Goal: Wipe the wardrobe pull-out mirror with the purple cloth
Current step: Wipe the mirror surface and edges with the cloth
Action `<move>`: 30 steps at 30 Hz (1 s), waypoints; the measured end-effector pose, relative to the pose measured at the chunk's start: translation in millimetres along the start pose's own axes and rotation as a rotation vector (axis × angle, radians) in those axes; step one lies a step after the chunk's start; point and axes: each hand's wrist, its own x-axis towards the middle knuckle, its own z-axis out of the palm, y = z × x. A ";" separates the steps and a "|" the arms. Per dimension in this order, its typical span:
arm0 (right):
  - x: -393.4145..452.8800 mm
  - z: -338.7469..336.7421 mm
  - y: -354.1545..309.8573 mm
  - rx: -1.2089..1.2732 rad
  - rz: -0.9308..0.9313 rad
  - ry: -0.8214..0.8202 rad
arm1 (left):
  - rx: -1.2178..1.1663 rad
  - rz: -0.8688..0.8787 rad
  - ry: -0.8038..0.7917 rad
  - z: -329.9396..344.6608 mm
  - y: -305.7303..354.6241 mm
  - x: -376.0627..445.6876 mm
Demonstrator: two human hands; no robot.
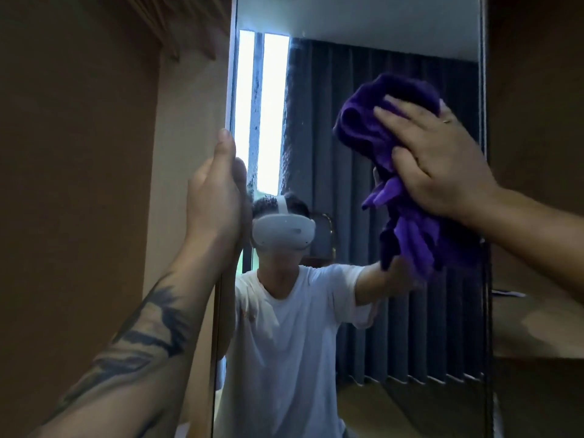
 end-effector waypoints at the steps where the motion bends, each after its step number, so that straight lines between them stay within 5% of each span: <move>1: -1.8 2.3 -12.1 0.045 0.141 0.034 | 0.009 0.004 0.005 0.1 1.3 -1.3; 3: -21.2 14.9 -36.4 0.054 0.115 0.026 | 0.006 0.005 0.015 3.4 8.3 -6.7; 6: -56.7 22.2 -38.2 -0.004 -0.387 -0.130 | -0.030 0.016 0.029 5.0 10.8 -10.8; 8: -50.7 11.4 -11.5 -0.090 -0.539 -0.171 | -0.065 0.009 0.036 5.4 11.3 -11.0; 11: -34.4 1.4 13.9 -0.091 -0.268 -0.125 | -0.104 0.026 0.048 6.2 12.8 -10.8; 13: -36.5 2.9 -7.5 0.034 0.065 -0.014 | -0.180 0.025 0.036 6.6 13.4 -11.5; 15: -54.6 16.1 -36.0 0.069 0.186 0.058 | -0.212 0.030 0.033 7.2 15.7 -13.5; 20: -63.4 13.7 -17.8 -0.063 -0.519 -0.157 | -0.202 0.032 0.044 11.3 20.6 -18.6; 22: -46.9 5.8 4.5 -0.105 -0.410 -0.127 | -0.176 0.030 0.035 11.1 20.7 -18.4; 26: -40.4 5.9 -22.3 0.064 0.175 0.011 | -0.135 0.033 -0.027 7.6 20.9 -19.7; 27: -47.2 10.5 -31.5 0.073 0.121 0.002 | -0.131 0.033 -0.032 7.3 21.0 -19.2; 30: -73.0 16.5 -35.4 0.029 -0.428 -0.138 | -0.104 0.017 -0.024 7.2 19.0 -17.6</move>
